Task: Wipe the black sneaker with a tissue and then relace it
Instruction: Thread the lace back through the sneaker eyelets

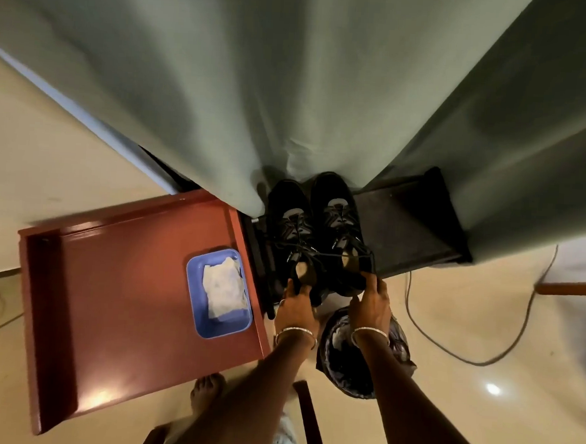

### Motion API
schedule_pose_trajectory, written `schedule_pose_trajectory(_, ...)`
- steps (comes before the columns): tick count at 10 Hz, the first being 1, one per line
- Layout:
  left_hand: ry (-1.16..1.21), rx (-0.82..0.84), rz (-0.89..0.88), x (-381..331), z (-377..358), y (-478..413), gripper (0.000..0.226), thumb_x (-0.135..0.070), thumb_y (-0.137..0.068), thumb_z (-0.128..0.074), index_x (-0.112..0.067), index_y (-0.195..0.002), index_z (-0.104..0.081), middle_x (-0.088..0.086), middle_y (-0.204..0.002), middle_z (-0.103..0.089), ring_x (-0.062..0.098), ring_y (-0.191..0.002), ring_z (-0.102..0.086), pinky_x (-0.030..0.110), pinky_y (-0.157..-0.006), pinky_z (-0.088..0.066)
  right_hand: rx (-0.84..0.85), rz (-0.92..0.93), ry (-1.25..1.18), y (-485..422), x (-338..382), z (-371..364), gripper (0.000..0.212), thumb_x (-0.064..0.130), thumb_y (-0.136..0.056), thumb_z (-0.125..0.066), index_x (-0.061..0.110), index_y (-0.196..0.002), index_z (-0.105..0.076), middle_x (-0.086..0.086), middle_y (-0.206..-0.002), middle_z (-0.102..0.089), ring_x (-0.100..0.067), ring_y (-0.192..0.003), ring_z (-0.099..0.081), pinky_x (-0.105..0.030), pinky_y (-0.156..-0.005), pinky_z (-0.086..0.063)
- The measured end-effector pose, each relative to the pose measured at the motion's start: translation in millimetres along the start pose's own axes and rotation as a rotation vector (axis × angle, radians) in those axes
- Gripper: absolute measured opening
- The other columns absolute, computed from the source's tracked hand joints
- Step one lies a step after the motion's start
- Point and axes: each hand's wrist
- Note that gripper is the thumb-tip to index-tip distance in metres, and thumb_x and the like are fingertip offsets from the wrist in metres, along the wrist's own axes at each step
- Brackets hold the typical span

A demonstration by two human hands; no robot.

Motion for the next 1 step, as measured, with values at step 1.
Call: schedule_pose_trajectory(1, 0.03, -0.064, -0.044, 11.8, 15.6, 20.1, 0.043, -0.019, -0.096, -0.055, -0.021, -0.139, -0.048, 0.008, -0.139, -0.055, 0.031, -0.128, -0.053, 0.038, -0.104, -0.043, 0.008, -0.055, -0.004, 36.1, 18.3, 7.1, 0.053, -0.001, -0.091, -0.05, 0.015, -0.141, -0.042, -0.015, -0.141, -0.044, -0.035, -0.127, -0.045, -0.045, -0.102, -0.045)
Point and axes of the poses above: each hand's wrist, its own y-axis away from the middle knuckle, its own z-axis out of the back of the hand, x = y × z
